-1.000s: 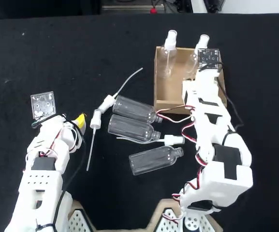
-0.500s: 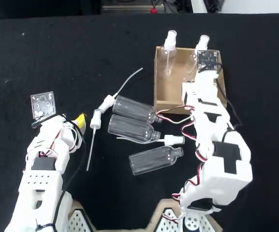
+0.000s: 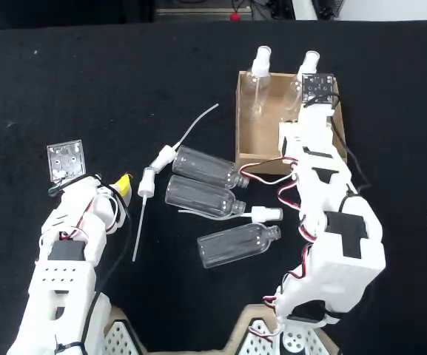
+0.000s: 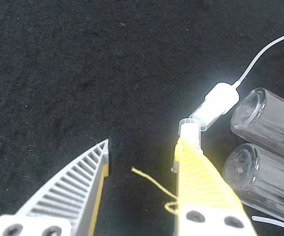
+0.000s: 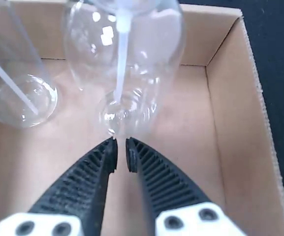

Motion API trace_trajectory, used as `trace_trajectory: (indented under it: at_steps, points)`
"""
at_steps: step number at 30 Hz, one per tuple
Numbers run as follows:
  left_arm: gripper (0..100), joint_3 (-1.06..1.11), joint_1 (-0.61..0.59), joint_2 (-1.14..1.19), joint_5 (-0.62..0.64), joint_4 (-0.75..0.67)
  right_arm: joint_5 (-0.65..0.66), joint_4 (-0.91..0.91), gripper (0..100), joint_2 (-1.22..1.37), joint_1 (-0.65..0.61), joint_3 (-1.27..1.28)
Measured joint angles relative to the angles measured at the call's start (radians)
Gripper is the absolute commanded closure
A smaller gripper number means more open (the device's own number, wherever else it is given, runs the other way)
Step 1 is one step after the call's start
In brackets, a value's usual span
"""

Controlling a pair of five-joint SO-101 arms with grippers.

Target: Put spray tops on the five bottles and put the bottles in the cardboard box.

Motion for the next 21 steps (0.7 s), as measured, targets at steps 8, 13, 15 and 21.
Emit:
trace_trajectory:
  at_steps: [8,13,15,21]
  points:
    - [79,0.0,0.0,0.0,0.0,0.0,0.0,0.04,98.8,-0.003,0.0,0.0]
    - [79,0.0,0.0,0.0,0.0,0.0,0.0,0.17,98.8,-0.089,0.0,-0.002]
    - [79,0.0,0.0,0.0,0.0,0.0,0.0,0.183,98.8,-0.118,0.0,-0.002]
    - [79,0.0,0.0,0.0,0.0,0.0,0.0,0.186,98.8,-0.123,0.057,-0.052]
